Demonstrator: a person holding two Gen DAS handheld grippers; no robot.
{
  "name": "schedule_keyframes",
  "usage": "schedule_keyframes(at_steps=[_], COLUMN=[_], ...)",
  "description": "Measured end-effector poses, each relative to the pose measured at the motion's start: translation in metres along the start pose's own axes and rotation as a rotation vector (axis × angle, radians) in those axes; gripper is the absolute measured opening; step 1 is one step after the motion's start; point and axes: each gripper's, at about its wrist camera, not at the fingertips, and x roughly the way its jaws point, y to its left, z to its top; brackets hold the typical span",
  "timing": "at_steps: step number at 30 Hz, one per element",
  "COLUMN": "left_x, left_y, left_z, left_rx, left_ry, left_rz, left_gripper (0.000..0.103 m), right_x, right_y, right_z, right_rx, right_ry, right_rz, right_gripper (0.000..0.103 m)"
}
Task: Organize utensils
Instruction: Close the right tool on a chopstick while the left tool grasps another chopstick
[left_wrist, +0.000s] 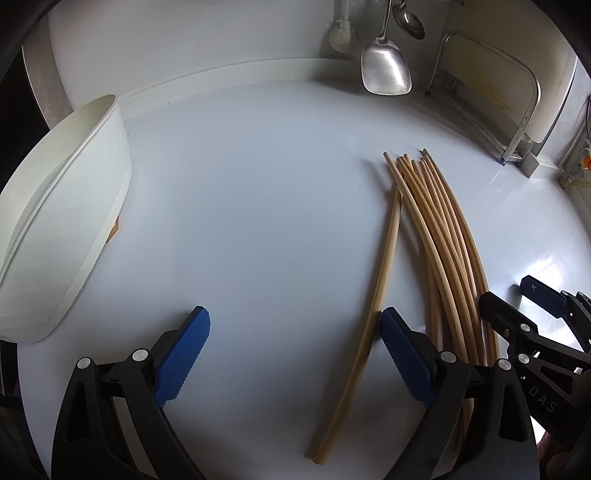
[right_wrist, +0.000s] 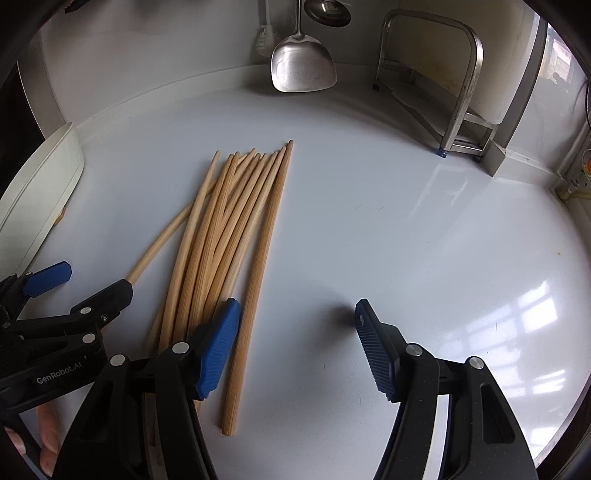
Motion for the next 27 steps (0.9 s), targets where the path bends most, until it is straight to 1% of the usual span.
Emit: schedule_keyframes(at_steps=[3, 5, 6, 8, 9, 11, 12, 13, 14, 15, 16, 17, 19, 20, 24, 27], left_x=[-0.001, -0.002, -0.003, -0.005, -0.006, -0.007, -0.008, -0.008, -0.009, -0.009, -0.009, -0.009, -0.009, -0.009, -0.013, -0.018], left_y=[-0.002, -0.006, -0.009, -0.013, -0.016, -0.021, -0.023, -0.026, -0.028, -0.029, -0.030, -0.030, -0.028, -0.027, -0.022, -0.022], left_z=[0.000, 0.001, 0.001, 0.001, 0.000, -0.001, -0.001, -0.001, -0.001, 0.000, 0.000, 0.000, 0.001, 0.000, -0.003, -0.004], left_rx=[0.012, 0.025, 0.033, 0.049, 0.058, 0.082, 0.092, 0.101, 0.107, 0.109, 0.107, 0.103, 0.092, 0.087, 0.055, 0.037], left_ry=[-0.009, -0.012, -0.014, -0.017, -0.018, -0.019, -0.018, -0.016, -0.014, -0.012, -0.008, -0.004, 0.001, 0.004, 0.020, 0.009], left_rz=[-0.001, -0.007, -0.011, -0.021, -0.025, -0.038, -0.044, -0.050, -0.055, -0.059, -0.064, -0.068, -0.078, -0.085, -0.117, -0.130], left_gripper=[0.084, 0.075, 0.073, 0.062, 0.059, 0.046, 0.042, 0.033, 0.023, 0.018, 0.011, 0.010, 0.009, 0.007, 0.007, 0.007], right_x=[-0.001, -0.001, -0.002, -0.002, -0.002, -0.002, -0.003, -0.003, -0.004, -0.004, -0.004, -0.005, -0.005, -0.006, -0.008, -0.010], right_y=[0.002, 0.004, 0.004, 0.006, 0.007, 0.008, 0.009, 0.010, 0.011, 0.013, 0.014, 0.015, 0.014, 0.013, 0.001, -0.008], right_z=[-0.001, -0.001, -0.001, -0.001, -0.001, -0.001, -0.001, -0.002, -0.002, -0.002, -0.002, -0.002, -0.003, -0.003, -0.005, -0.006], right_rx=[-0.011, -0.020, -0.024, -0.035, -0.040, -0.051, -0.058, -0.065, -0.071, -0.077, -0.083, -0.090, -0.096, -0.089, -0.035, 0.006], right_ry=[-0.007, -0.011, -0.013, -0.015, -0.015, -0.016, -0.017, -0.017, -0.016, -0.014, -0.012, -0.009, -0.002, -0.001, 0.005, 0.011], right_rz=[0.004, 0.010, 0.013, 0.021, 0.024, 0.029, 0.031, 0.034, 0.039, 0.043, 0.046, 0.049, 0.057, 0.068, 0.103, 0.128], right_gripper=[0.054, 0.051, 0.047, 0.042, 0.040, 0.035, 0.031, 0.030, 0.025, 0.020, 0.016, 0.008, 0.008, 0.008, 0.007, 0.006])
